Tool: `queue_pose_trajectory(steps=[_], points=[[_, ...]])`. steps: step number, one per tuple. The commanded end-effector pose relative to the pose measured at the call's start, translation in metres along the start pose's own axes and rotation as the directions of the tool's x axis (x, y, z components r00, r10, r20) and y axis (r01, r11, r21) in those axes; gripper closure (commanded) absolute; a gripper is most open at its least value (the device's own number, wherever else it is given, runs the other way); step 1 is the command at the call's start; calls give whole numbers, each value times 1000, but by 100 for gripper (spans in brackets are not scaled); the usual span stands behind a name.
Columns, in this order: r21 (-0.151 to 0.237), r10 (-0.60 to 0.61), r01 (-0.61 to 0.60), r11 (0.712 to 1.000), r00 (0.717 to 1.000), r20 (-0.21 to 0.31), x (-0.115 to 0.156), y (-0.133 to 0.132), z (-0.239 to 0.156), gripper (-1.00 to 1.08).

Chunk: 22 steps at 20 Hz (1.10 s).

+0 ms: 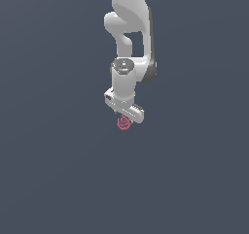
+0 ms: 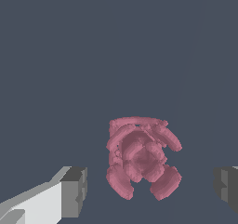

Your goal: Pick up the object and move it to a goal position.

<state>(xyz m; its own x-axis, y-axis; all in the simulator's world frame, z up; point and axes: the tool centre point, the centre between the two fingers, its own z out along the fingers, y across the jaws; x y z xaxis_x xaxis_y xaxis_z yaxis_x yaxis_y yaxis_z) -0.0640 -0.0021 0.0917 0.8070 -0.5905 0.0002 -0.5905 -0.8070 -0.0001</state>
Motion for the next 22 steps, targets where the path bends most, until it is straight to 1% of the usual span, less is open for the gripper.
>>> queue_pose_trajectory(steps=[1,6,15,20,21,22], points=[[0,8,-8,1000,1000,0,-1,1,1,-92],[0,4,-4,1000,1000,0,0,0,6,-92],[0,8,-8,1000,1000,0,-1,1,44,-92],[0,8,-8,1000,1000,0,-1,1,51,-92],[0,8,-8,1000,1000,0,-1,1,51,108],[0,8,-8,1000,1000,0,-1,1,51,108]])
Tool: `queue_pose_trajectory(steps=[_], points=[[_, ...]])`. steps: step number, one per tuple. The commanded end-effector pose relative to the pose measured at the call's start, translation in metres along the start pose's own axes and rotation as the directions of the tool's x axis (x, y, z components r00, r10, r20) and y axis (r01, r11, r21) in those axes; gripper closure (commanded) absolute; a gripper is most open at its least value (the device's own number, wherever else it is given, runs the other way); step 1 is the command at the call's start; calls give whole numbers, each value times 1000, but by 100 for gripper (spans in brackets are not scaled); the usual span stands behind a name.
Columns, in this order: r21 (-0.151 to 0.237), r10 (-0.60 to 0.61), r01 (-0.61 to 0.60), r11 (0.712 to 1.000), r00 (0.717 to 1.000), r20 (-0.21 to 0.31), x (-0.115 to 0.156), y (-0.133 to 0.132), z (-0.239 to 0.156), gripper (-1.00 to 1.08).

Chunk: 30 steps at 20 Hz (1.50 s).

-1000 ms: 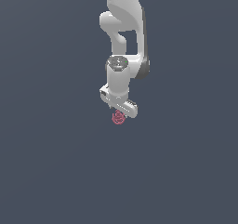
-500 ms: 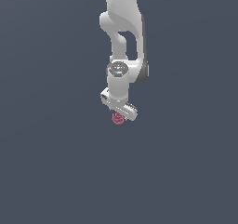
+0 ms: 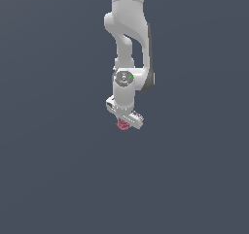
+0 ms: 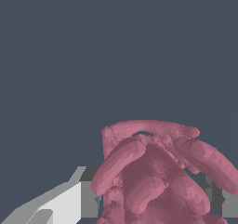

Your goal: Pick up the object and move it to a goal position.

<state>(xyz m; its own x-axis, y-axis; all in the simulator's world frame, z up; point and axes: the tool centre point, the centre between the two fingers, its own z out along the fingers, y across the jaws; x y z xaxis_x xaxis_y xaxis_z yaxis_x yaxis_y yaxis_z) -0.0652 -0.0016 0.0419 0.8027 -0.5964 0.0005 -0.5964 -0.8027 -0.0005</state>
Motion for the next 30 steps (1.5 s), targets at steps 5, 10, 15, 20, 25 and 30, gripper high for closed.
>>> queue_pose_trajectory(steps=[5,10,15,20,25,30], points=[[-1,1,-1,1000,1000,0,0,0,1,108],[1,0,0,1000,1000,0,0,0,0,108],[1,0,0,1000,1000,0,2,13,-3,108],[1,0,0,1000,1000,0,6,44,-11,108],[1,0,0,1000,1000,0,14,91,-22,108],[1,1,-1,1000,1000,1,22,135,-33,108]])
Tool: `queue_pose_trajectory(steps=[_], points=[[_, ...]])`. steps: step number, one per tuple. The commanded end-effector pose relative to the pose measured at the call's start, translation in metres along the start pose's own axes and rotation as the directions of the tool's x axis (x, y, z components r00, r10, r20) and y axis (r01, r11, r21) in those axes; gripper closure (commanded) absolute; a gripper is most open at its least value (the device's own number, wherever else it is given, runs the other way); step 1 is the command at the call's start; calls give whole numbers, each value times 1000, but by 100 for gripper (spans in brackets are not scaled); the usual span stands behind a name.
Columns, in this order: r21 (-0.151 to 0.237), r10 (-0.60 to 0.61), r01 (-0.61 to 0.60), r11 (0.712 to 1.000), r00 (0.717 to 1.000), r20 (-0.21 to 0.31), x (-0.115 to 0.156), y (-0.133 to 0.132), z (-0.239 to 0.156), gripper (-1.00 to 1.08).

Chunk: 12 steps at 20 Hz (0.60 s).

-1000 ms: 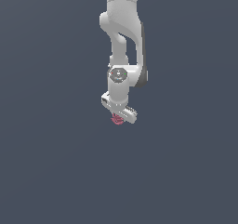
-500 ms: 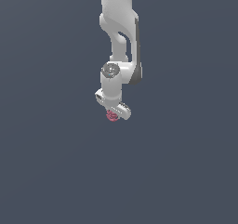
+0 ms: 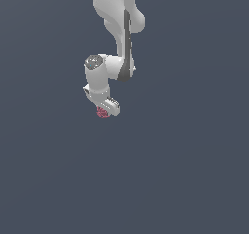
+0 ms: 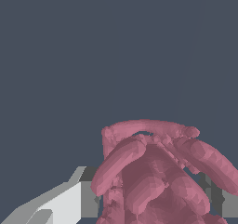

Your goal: Pick up the object and move it to a goal position.

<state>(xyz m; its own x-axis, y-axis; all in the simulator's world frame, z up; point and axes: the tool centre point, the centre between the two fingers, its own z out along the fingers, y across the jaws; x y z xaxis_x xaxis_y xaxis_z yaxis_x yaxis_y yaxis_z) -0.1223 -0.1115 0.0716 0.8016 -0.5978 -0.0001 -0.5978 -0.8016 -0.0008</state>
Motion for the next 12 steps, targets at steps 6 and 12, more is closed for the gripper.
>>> queue_pose_trajectory(steps=[6,12], points=[[0,-1,1,1000,1000,0,9,43,-11,108],[0,-1,1,1000,1000,0,11,50,-13,108]])
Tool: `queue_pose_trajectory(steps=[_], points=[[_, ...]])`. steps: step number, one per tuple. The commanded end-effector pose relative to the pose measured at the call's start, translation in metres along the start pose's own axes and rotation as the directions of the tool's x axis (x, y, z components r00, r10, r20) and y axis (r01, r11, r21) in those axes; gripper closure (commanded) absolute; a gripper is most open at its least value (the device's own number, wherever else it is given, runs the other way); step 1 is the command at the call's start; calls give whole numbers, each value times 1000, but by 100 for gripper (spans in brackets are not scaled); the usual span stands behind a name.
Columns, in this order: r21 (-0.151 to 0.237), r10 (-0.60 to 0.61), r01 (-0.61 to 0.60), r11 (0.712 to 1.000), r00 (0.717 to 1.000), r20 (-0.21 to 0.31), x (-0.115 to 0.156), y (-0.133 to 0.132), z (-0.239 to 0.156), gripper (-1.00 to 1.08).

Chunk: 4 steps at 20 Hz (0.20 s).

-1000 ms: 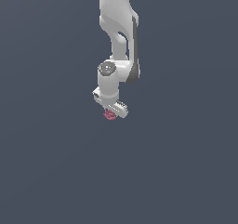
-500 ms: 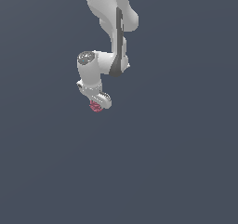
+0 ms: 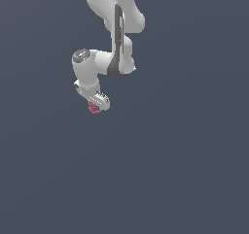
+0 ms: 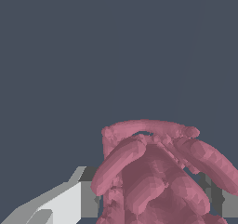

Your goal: Pick up the object and move it to a goal position.

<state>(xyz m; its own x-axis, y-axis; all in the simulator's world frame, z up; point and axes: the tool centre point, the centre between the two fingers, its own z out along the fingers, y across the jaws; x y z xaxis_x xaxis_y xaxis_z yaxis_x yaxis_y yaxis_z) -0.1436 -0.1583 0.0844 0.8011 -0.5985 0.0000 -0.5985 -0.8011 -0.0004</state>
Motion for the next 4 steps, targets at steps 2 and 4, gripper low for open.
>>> queue_pose_trajectory(steps=[2,4], points=[[0,-2,2,1000,1000,0,0,-2,0,108],[0,-2,2,1000,1000,0,0,-4,1,108]])
